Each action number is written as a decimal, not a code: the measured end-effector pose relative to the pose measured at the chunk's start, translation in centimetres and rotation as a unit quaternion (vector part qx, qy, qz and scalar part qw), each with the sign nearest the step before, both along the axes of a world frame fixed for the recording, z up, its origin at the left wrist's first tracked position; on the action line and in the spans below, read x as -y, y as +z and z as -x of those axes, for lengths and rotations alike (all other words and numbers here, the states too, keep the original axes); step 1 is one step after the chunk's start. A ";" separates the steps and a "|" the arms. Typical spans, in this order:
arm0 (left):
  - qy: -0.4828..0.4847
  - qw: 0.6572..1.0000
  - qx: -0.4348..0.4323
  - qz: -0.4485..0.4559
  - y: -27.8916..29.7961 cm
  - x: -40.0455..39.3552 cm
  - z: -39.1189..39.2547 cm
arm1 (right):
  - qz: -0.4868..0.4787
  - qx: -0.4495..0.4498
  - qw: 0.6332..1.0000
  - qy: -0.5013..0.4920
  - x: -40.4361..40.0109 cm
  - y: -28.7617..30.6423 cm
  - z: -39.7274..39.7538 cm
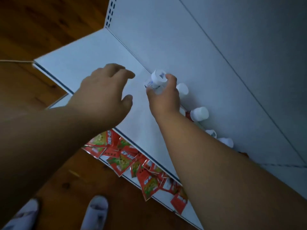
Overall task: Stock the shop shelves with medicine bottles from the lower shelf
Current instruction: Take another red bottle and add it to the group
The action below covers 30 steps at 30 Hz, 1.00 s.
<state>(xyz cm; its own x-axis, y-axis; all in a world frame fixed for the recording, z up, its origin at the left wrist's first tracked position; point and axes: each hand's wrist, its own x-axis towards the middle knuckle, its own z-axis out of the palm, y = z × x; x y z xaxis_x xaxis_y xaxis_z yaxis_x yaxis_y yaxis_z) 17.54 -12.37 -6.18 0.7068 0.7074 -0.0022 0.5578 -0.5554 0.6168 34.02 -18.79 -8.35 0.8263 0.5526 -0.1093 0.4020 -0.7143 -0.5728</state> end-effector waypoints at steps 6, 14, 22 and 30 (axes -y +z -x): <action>-0.005 1.000 0.027 0.015 -5.4 -0.6 -3.0 | 0.022 0.032 0.999 -0.036 -3.3 -5.2 -4.0; 0.019 0.997 0.054 0.051 -6.5 -0.5 -1.2 | -0.098 0.017 0.995 0.020 -3.0 -5.1 -1.3; 0.036 0.988 0.045 0.142 2.6 1.9 8.5 | -0.171 -0.248 0.953 0.013 2.9 3.2 12.4; -0.053 0.964 0.097 0.240 16.5 8.8 18.1 | -0.278 -0.393 0.875 -0.055 10.7 18.1 23.1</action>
